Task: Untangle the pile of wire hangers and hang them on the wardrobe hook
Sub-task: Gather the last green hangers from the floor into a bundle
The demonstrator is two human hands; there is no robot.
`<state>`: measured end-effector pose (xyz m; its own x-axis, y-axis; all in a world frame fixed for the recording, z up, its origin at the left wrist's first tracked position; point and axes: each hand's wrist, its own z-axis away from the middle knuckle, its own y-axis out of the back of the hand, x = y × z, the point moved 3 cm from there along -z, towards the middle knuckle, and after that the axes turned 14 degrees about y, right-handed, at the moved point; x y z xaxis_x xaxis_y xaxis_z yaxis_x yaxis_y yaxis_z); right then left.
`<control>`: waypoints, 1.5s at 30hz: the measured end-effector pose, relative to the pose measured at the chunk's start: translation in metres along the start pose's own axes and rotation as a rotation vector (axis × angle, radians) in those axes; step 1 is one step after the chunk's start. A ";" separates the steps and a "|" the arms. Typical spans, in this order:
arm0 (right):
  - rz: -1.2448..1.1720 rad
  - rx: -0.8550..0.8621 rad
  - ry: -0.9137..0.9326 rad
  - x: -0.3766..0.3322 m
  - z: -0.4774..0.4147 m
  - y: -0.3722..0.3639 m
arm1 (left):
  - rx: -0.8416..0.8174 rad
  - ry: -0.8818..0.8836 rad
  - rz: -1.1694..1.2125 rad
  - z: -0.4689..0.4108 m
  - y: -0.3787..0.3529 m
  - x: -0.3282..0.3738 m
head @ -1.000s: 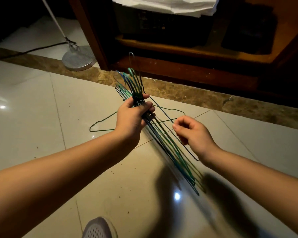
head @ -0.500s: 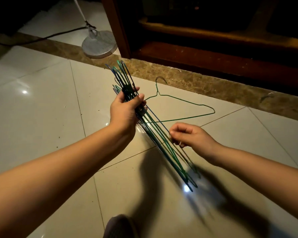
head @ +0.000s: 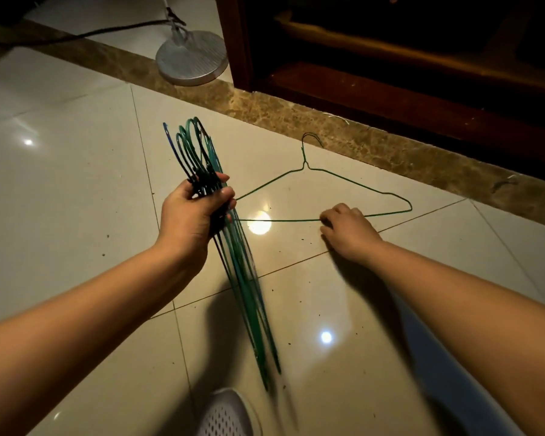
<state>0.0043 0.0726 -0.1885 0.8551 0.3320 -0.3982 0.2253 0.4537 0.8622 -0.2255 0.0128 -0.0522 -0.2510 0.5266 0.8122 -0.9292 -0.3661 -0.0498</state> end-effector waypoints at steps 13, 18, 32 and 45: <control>0.101 0.144 -0.420 0.089 0.071 0.038 | -0.030 0.038 -0.032 0.007 -0.007 -0.011; 0.097 0.104 -0.290 0.049 0.067 0.012 | -0.060 0.062 -0.059 0.012 -0.027 -0.018; 0.022 0.236 -0.481 0.034 0.102 -0.025 | -0.159 0.080 -0.046 0.035 -0.075 -0.025; -0.909 0.856 -0.480 0.045 0.140 0.032 | -0.148 0.046 -0.074 0.047 -0.125 -0.037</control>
<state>0.1159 -0.0139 -0.1350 0.2847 -0.2110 -0.9351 0.8669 -0.3597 0.3451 -0.0875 0.0032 -0.0490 -0.1893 0.5836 0.7896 -0.9746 -0.2095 -0.0788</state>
